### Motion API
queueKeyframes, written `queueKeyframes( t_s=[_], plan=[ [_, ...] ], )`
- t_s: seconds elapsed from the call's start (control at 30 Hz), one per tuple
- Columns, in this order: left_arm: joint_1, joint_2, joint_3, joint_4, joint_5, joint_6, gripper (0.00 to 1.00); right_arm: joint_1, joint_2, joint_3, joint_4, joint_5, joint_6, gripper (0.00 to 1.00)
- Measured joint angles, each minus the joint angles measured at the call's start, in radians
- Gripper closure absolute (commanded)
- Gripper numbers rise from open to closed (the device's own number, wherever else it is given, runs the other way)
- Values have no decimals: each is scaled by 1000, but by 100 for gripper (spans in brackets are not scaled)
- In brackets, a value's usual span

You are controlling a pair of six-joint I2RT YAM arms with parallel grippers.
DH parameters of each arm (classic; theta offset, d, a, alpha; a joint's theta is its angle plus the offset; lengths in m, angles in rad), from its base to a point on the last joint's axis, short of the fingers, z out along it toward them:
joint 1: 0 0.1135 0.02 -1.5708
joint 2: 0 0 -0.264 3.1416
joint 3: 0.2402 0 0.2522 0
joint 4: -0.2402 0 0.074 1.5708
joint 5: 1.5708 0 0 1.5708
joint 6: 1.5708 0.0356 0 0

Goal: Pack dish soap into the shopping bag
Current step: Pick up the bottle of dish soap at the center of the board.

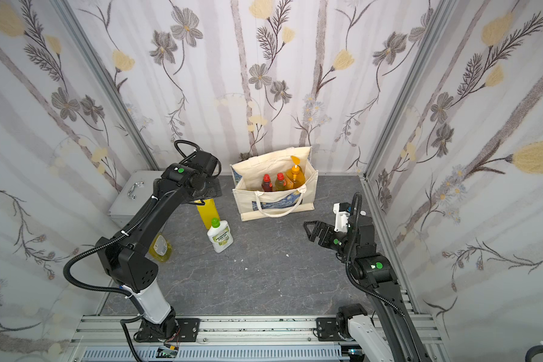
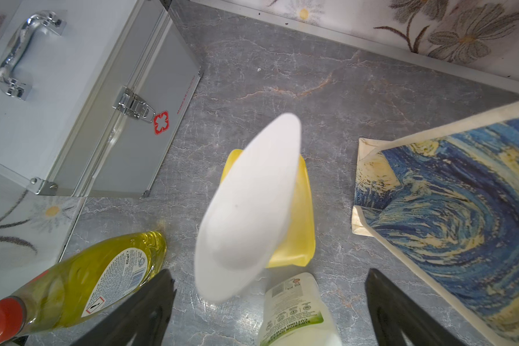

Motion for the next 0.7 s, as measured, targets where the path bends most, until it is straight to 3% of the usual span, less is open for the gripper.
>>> queueKeyframes(
  t_s=[0.7],
  plan=[
    [45,-7,-136,170,61,-10,0,0,6,17,-1,15,-8,0]
  ],
)
